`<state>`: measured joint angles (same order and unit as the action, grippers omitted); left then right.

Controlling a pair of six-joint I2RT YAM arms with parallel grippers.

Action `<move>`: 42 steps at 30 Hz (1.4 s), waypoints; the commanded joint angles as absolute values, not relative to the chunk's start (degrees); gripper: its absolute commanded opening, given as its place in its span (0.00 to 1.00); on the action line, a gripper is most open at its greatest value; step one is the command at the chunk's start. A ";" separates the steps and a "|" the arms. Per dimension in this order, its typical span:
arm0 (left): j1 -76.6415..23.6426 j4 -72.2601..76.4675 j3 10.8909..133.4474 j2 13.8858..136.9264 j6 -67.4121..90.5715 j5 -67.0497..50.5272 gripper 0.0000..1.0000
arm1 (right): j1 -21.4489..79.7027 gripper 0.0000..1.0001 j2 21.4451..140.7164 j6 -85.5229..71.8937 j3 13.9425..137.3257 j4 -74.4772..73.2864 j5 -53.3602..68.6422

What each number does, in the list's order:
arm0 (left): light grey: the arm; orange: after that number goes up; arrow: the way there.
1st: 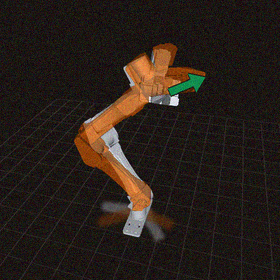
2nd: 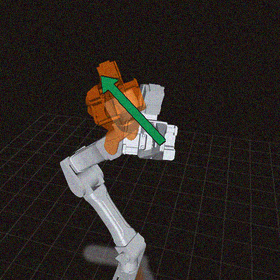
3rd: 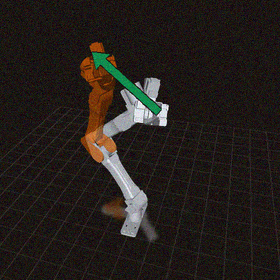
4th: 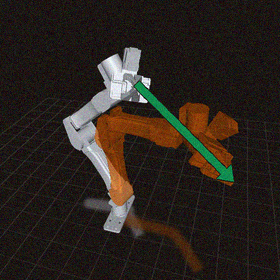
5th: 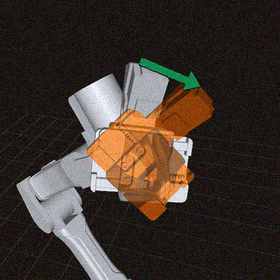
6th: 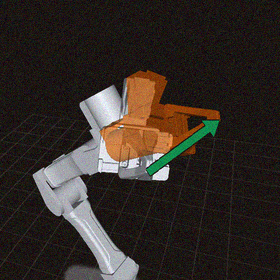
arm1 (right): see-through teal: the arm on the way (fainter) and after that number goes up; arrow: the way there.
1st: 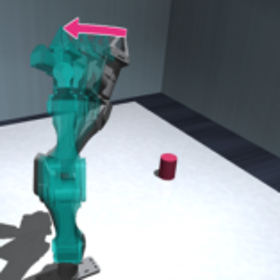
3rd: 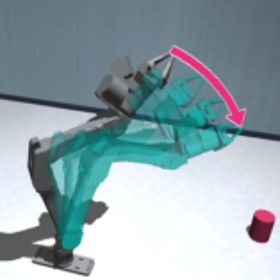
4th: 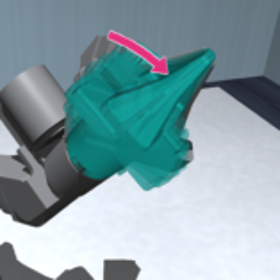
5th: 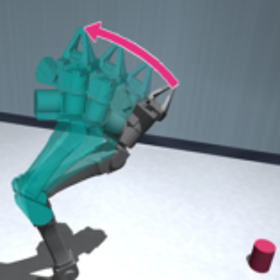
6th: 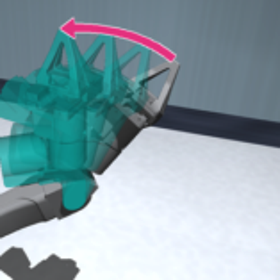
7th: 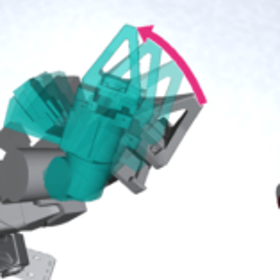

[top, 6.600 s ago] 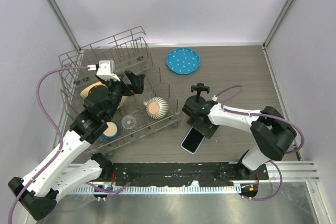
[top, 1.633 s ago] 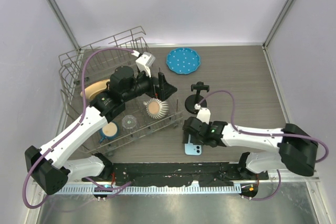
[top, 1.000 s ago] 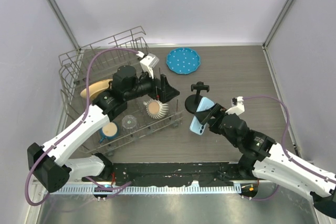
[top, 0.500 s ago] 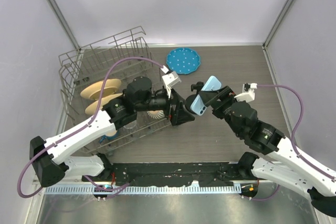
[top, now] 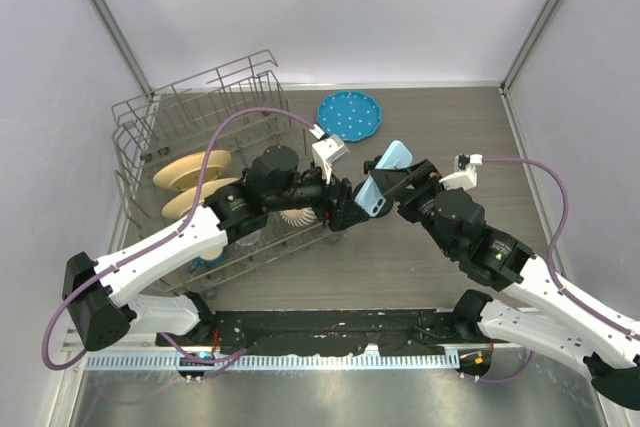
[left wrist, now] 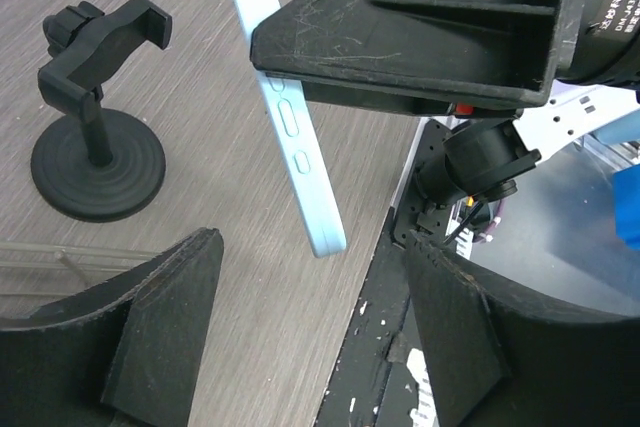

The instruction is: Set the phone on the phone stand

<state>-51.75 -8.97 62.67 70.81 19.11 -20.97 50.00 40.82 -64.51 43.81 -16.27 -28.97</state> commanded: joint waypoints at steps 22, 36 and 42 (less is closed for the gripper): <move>-52.03 -11.50 71.18 73.56 30.32 -18.29 0.00 | 49.83 0.78 42.62 -44.59 49.47 -27.83 -21.70; -48.96 -4.14 68.03 70.40 34.45 -23.46 0.00 | 49.83 0.84 37.96 -39.01 49.84 -28.93 -22.42; -48.17 -9.82 69.43 69.17 35.85 -23.20 0.00 | 49.83 0.83 38.68 -29.99 50.10 -27.16 -19.86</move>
<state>-48.62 -12.97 66.98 73.21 34.24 -21.32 49.80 39.09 -36.91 49.78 -30.06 -20.91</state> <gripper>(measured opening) 0.150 0.834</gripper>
